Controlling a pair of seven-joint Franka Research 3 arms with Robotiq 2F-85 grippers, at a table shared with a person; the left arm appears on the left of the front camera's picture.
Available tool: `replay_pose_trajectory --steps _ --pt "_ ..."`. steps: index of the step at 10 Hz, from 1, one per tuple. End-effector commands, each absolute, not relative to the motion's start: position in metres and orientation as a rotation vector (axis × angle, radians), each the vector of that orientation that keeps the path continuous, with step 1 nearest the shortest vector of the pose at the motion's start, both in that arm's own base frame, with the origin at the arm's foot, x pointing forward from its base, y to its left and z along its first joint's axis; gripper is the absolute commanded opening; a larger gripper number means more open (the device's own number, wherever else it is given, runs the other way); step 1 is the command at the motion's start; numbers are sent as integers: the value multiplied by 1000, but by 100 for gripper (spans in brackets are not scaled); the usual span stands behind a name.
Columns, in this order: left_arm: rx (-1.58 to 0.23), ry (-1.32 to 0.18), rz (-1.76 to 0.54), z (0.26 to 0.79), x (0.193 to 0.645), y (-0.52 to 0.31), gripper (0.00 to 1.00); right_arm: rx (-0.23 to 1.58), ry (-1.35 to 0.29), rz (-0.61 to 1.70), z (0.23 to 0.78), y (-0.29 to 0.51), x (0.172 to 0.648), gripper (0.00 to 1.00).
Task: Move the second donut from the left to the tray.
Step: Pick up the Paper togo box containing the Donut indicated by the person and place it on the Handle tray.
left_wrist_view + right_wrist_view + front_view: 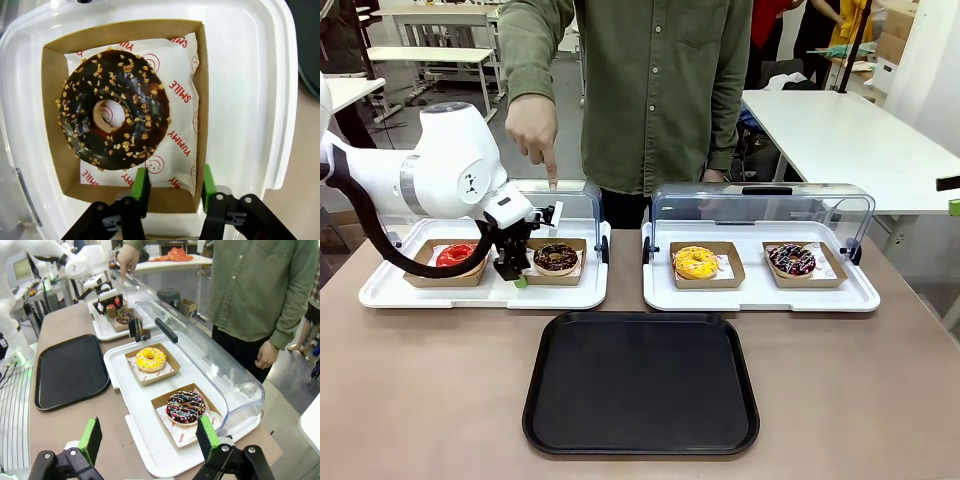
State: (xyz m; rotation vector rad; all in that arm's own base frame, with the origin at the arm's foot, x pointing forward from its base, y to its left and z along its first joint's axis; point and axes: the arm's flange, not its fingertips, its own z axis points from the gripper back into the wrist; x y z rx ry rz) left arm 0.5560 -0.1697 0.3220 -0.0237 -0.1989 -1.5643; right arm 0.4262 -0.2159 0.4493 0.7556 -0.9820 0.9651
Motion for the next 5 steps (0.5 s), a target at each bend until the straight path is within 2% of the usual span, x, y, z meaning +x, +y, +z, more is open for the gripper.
replay_pose_trajectory --steps 1,2,3,5 --pt "-6 -188 -1558 326 555 -170 0 757 -1002 975 452 -216 428 100" --pt "-9 -185 -1563 326 555 -170 6 757 -1002 975 452 -216 428 100" --pt "-9 -180 -1564 326 554 -170 0 757 -1002 975 452 -216 428 100" --pt "-2 -173 -1568 326 554 -170 0 757 -1002 975 452 -216 428 100"
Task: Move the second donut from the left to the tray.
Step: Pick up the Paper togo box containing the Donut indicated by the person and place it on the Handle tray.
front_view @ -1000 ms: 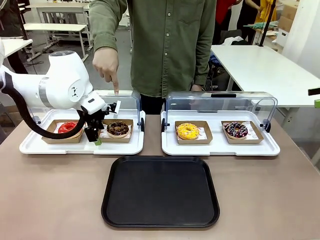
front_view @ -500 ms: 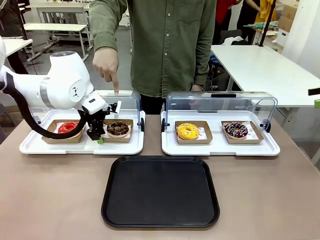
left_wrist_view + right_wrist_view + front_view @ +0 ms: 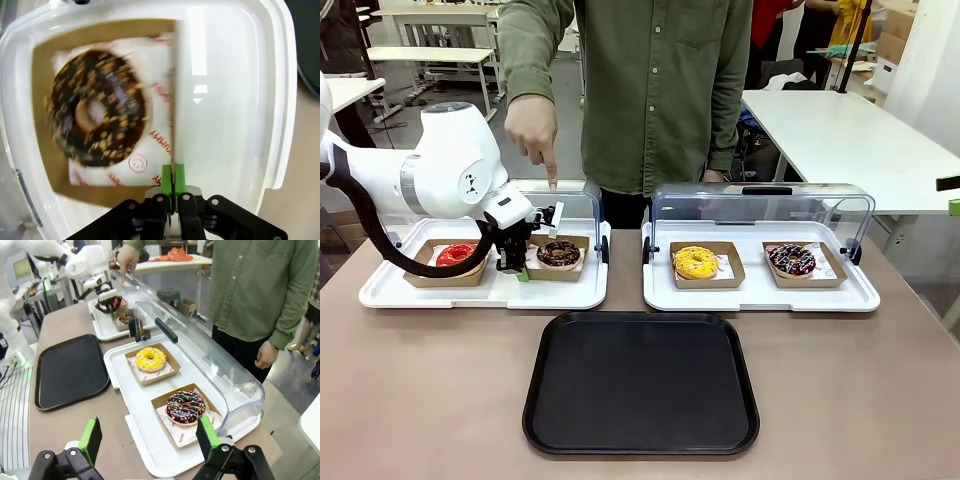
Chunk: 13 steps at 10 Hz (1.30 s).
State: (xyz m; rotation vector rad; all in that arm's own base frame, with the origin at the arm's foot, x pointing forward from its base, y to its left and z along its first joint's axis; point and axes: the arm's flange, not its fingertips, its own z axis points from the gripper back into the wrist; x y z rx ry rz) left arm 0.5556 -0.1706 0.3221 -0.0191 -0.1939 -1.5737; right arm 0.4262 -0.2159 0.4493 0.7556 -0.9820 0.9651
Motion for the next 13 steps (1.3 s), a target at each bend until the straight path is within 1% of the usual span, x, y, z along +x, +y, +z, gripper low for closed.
replay_pose_trajectory --steps 1,3,4,8,11,13 --pt "2 -171 -1565 325 554 -169 0 757 -1002 975 452 -216 428 100" --pt "4 -177 -1564 315 570 -165 0 757 -1002 975 452 -216 428 100" --pt "-14 -191 -1575 322 556 -169 0 757 -1002 975 452 -216 428 100" --pt "-14 -194 -1576 321 559 -169 1 757 -1002 975 452 -216 428 100" --pt "61 -294 -1569 369 511 -161 1 757 -1002 975 452 -216 428 100" --pt "102 -309 -1566 396 472 -168 1 757 -1002 975 452 -216 428 100"
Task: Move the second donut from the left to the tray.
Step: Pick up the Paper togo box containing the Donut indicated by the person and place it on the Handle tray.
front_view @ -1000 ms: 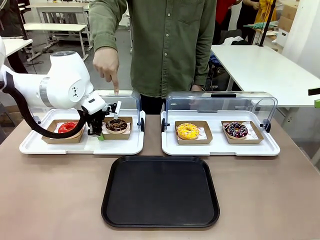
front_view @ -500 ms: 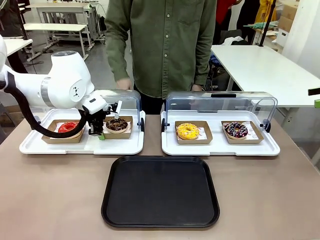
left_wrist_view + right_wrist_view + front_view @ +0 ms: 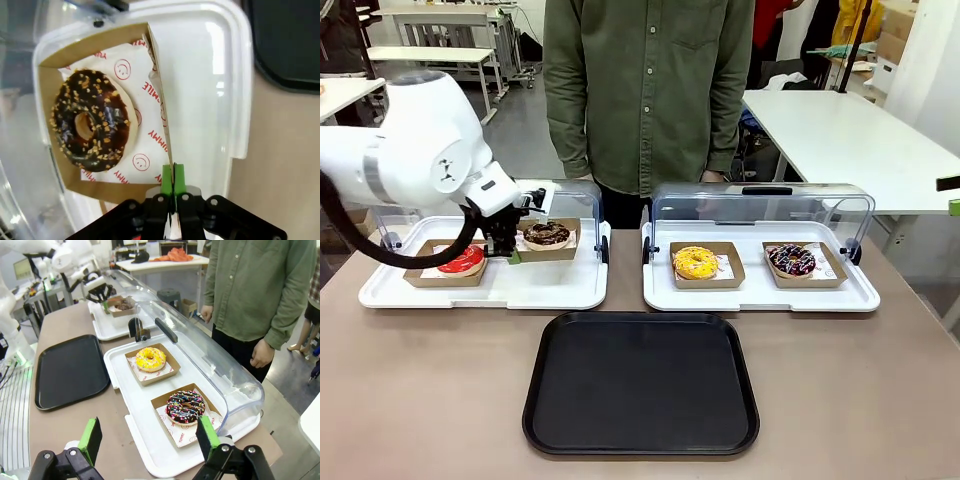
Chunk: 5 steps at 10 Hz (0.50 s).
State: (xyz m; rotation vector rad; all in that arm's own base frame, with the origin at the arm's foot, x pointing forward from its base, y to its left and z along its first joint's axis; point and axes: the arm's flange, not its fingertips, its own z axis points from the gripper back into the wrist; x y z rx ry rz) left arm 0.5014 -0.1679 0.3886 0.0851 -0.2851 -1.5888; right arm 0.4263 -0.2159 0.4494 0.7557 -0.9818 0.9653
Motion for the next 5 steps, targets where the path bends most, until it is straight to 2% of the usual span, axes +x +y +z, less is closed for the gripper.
replay_pose_trajectory --steps 1,5 --pt "101 -311 -1564 406 455 -172 1 757 -1002 975 452 -216 428 100" --pt "40 -319 -1545 402 389 -221 1 757 -1002 975 452 -216 428 100"
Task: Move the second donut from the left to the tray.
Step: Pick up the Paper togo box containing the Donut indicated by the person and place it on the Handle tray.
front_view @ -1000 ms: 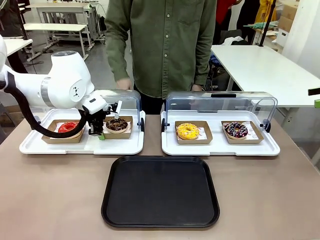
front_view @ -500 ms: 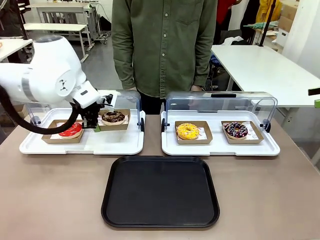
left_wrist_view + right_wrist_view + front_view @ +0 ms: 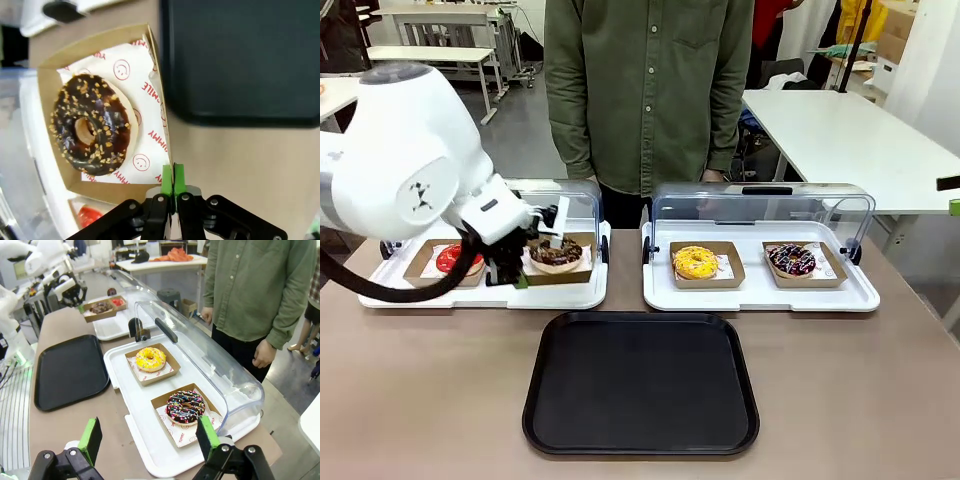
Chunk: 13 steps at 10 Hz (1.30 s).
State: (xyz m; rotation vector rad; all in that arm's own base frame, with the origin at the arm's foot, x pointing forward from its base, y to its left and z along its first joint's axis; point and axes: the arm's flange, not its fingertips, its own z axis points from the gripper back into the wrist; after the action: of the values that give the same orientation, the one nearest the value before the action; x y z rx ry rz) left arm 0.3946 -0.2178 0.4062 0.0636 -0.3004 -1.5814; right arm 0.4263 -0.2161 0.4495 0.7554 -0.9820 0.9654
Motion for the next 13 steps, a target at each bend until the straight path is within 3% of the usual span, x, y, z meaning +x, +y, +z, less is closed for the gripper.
replay_pose_trajectory --steps 1,7,13 --pt "50 -323 -1528 398 379 -230 1 757 -1002 975 452 -216 428 100" --pt "14 -383 -1575 370 309 -292 1 757 -1002 975 452 -216 428 100" --pt "2 -292 -1649 331 280 -334 1 757 -1002 975 452 -216 428 100"
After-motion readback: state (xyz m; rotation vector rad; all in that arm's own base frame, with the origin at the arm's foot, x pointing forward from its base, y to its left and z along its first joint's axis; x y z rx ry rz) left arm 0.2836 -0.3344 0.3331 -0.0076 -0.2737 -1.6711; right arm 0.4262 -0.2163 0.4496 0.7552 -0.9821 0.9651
